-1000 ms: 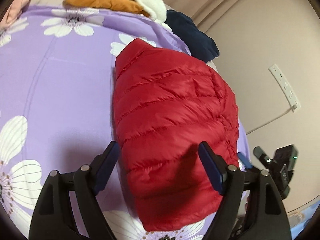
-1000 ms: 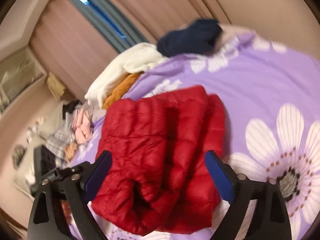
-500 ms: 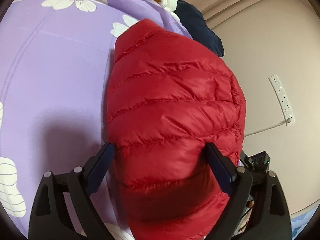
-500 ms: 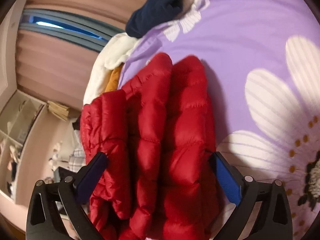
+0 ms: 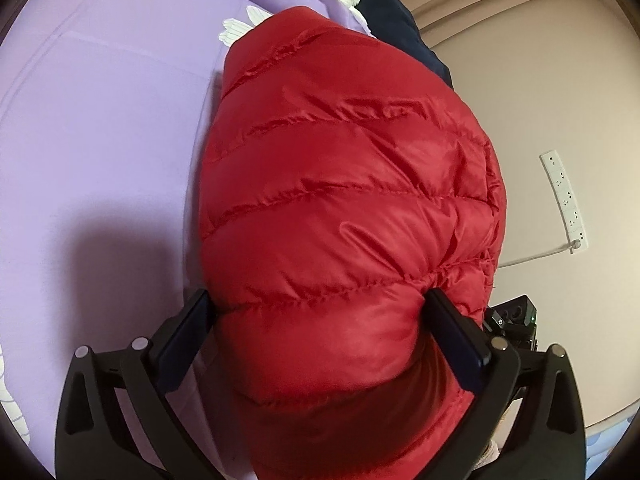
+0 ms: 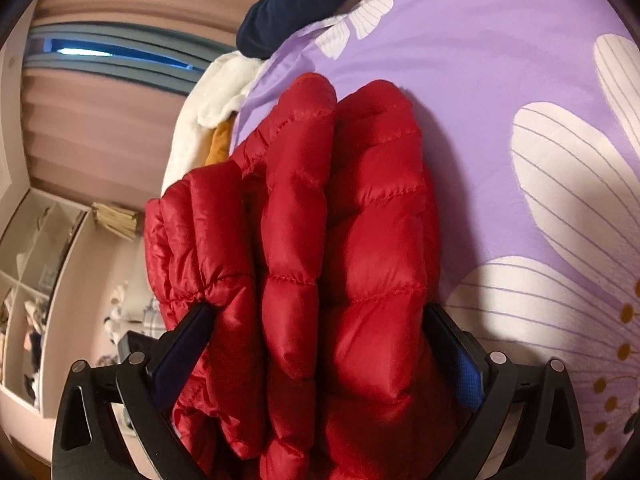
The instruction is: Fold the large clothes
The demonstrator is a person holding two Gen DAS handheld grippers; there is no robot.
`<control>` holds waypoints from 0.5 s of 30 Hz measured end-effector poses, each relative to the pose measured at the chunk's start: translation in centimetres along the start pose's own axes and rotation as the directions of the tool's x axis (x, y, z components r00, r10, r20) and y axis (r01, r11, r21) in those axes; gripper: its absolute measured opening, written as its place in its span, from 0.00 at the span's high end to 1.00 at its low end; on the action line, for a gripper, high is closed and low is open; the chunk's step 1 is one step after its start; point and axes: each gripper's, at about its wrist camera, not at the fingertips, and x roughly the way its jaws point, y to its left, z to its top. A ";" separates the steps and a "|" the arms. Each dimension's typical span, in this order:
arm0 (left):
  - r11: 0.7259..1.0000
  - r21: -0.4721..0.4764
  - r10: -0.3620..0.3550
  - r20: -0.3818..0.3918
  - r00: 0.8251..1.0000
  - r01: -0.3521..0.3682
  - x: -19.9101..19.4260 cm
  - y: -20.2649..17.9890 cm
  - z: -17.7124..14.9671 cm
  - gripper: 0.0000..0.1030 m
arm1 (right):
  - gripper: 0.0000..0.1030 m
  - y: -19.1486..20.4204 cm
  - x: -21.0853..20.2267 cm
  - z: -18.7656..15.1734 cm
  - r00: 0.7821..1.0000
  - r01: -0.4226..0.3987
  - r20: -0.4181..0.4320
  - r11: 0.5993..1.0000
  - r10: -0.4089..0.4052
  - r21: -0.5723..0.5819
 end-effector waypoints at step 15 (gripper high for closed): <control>0.987 0.137 0.083 0.033 0.996 -0.087 0.2 -3.1 0.0 0.12 | 0.05 1.1 0.7 -1.0 1.000 0.013 0.020 0.998 -0.012 -0.068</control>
